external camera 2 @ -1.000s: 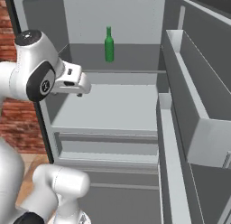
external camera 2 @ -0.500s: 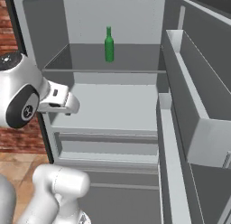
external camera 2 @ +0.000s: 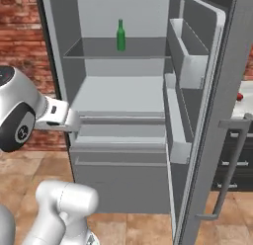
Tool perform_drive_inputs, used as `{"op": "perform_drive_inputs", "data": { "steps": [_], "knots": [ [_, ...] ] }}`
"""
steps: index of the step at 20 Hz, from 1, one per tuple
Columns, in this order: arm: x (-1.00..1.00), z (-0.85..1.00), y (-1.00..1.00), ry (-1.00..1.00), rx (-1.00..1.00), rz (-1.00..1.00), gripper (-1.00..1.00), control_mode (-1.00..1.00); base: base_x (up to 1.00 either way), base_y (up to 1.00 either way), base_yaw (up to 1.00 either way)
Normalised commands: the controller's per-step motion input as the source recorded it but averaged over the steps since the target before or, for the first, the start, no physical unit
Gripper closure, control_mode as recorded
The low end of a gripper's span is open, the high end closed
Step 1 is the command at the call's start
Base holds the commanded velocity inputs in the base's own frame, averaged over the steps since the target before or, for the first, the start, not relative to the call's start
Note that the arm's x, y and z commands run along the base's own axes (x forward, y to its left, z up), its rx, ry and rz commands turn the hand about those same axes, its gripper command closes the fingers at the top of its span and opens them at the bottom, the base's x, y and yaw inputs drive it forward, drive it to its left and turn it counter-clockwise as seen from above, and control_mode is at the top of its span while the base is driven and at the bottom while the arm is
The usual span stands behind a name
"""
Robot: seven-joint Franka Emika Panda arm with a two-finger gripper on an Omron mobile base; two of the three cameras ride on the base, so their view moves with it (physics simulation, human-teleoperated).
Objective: Place the beer on the top shelf of the fridge to keep it out of children's reach, and place the bell pepper and squash on lower shelves for easy access.
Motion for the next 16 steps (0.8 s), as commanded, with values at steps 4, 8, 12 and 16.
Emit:
{"op": "perform_drive_inputs", "data": {
  "steps": [4,8,12,16],
  "knots": [
    [0.00,0.00,0.00,0.00,0.00,0.00,-1.00,1.00,-0.96,-0.09,-0.53],
    [0.00,0.00,0.00,0.00,0.00,0.00,-1.00,1.00,-0.49,-0.14,-0.67],
    [0.00,0.00,0.00,0.00,0.00,0.00,-1.00,1.00,-0.06,-0.31,-0.69],
    [0.00,0.00,0.00,0.00,0.00,0.00,-1.00,1.00,0.04,-0.40,-0.61]
  ]
}}
